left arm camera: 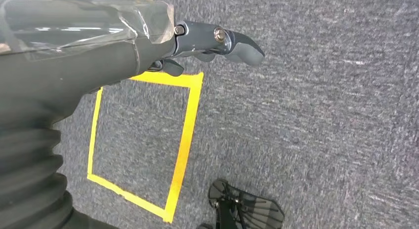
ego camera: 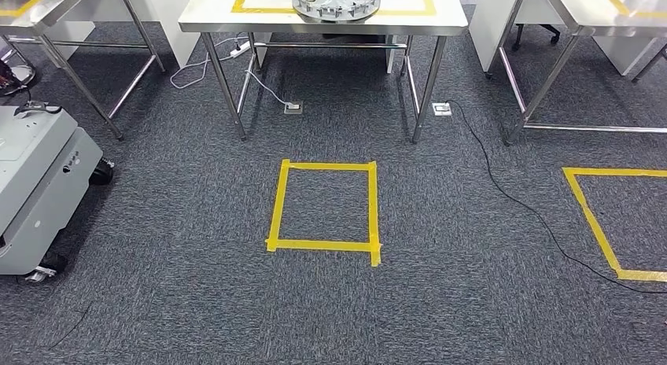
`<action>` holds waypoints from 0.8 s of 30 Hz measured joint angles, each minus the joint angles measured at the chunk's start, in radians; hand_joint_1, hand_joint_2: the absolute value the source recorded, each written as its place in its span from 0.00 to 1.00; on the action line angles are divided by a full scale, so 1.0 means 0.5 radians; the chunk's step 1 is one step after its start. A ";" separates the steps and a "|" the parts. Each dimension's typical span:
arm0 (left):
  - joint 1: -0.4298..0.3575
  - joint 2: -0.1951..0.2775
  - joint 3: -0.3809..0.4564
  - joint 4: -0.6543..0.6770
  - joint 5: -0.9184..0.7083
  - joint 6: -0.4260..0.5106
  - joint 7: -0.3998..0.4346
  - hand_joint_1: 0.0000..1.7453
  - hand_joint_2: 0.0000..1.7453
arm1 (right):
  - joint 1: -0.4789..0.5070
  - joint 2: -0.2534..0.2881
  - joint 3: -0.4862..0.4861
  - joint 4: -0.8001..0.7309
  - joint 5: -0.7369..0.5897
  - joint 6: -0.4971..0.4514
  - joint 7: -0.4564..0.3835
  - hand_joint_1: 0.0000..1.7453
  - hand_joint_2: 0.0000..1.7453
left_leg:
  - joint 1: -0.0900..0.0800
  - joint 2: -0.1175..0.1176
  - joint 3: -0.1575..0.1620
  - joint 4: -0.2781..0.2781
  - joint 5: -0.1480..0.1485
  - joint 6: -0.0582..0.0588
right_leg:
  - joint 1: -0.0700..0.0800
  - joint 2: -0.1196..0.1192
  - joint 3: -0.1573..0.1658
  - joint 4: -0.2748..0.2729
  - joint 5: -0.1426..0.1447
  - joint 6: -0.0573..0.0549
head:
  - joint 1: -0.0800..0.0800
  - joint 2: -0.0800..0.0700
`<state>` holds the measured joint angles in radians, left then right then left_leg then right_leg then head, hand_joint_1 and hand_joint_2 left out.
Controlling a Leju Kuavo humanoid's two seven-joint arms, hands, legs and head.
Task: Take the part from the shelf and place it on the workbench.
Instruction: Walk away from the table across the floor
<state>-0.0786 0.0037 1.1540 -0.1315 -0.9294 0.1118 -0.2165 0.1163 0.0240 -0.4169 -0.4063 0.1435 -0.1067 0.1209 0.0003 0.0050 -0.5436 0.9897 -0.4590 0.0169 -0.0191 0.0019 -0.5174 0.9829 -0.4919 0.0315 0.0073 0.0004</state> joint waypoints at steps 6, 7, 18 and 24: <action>0.073 -0.001 -0.328 -0.067 0.282 -0.033 0.065 0.00 0.00 | 0.012 -0.003 0.115 0.009 -0.043 0.032 -0.037 0.00 0.00 | 0.022 -0.004 -0.170 0.400 -0.250 -0.053 | -0.004 -0.004 -0.015 -0.006 0.033 -0.068 | -0.010 0.000; 0.094 -0.001 -0.383 -0.069 0.329 -0.038 0.077 0.00 0.00 | 0.007 -0.005 0.134 0.006 -0.049 0.037 -0.043 0.00 0.00 | 0.023 -0.004 -0.223 0.529 -0.304 -0.057 | -0.001 -0.009 -0.021 -0.005 0.035 -0.072 | -0.010 0.000; 0.293 -0.006 -0.977 -0.101 0.825 -0.096 0.190 0.00 0.00 | -0.063 -0.012 0.351 -0.083 -0.125 0.091 -0.107 0.00 0.00 | -0.004 0.036 0.047 -0.022 -0.032 0.035 | 0.024 -0.091 -0.034 0.023 0.017 -0.027 | -0.006 0.000; 0.291 -0.010 -1.283 -0.258 1.075 -0.127 0.244 0.00 0.00 | 0.030 -0.018 0.449 -0.023 -0.164 0.117 -0.128 0.00 0.00 | 0.002 -0.058 0.014 -0.042 0.012 0.062 | 0.020 -0.013 -0.281 0.597 -0.240 -0.026 | 0.000 0.000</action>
<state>0.0668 -0.0013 0.5124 -0.2605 -0.3918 0.0483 -0.0944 0.1315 0.0151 -0.1923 -0.4179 0.0617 -0.0484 0.0568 0.0016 -0.0242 -0.5365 0.9689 -0.4532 0.0479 -0.0090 -0.0045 -0.6580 1.2815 -0.6119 0.0186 0.0073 0.0004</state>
